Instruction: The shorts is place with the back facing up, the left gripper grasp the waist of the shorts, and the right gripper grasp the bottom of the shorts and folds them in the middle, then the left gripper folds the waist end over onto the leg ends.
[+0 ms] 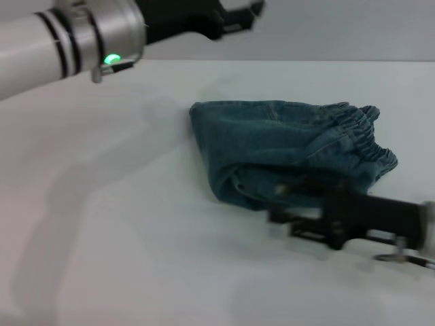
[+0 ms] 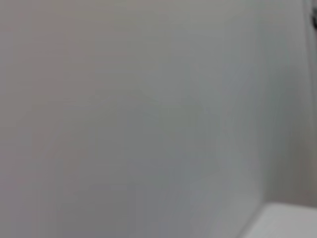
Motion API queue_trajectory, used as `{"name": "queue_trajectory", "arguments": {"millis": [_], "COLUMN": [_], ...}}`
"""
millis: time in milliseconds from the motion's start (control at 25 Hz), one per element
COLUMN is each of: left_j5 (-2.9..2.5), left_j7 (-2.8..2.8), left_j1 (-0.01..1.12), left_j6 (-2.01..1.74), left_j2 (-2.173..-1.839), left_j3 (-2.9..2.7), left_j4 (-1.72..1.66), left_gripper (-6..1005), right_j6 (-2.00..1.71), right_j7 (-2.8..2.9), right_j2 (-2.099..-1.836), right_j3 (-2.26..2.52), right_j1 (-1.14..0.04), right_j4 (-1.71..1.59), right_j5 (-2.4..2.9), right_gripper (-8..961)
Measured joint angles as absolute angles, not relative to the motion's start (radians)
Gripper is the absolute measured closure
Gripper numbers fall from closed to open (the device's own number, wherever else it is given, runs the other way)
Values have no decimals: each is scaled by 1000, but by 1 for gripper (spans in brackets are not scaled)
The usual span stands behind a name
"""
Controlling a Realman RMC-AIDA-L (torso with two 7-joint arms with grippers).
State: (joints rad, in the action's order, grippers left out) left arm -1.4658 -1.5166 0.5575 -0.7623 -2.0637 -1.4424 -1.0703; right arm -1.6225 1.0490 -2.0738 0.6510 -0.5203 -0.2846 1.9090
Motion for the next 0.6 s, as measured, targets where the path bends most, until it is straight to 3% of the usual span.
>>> {"name": "queue_trajectory", "arguments": {"millis": [400,600], "left_j5": [-853,-492], "left_j7": [-1134,-874], "left_j1": [414,391], "left_j6": [-876,-1220], "left_j2": [-2064,-2066], "left_j3": [-1347,-1288], "left_j4": [-955,-642], "left_gripper": [202,202], "right_j6": [-1809,-1832], "right_j7": [770,625], "right_j2": [-2075,-2076], "right_j3": [577,454], "right_j1": [-234,-169], "right_j4": [-344,-218], "right_j5": [1334,1010], "right_gripper": [386,386]}}
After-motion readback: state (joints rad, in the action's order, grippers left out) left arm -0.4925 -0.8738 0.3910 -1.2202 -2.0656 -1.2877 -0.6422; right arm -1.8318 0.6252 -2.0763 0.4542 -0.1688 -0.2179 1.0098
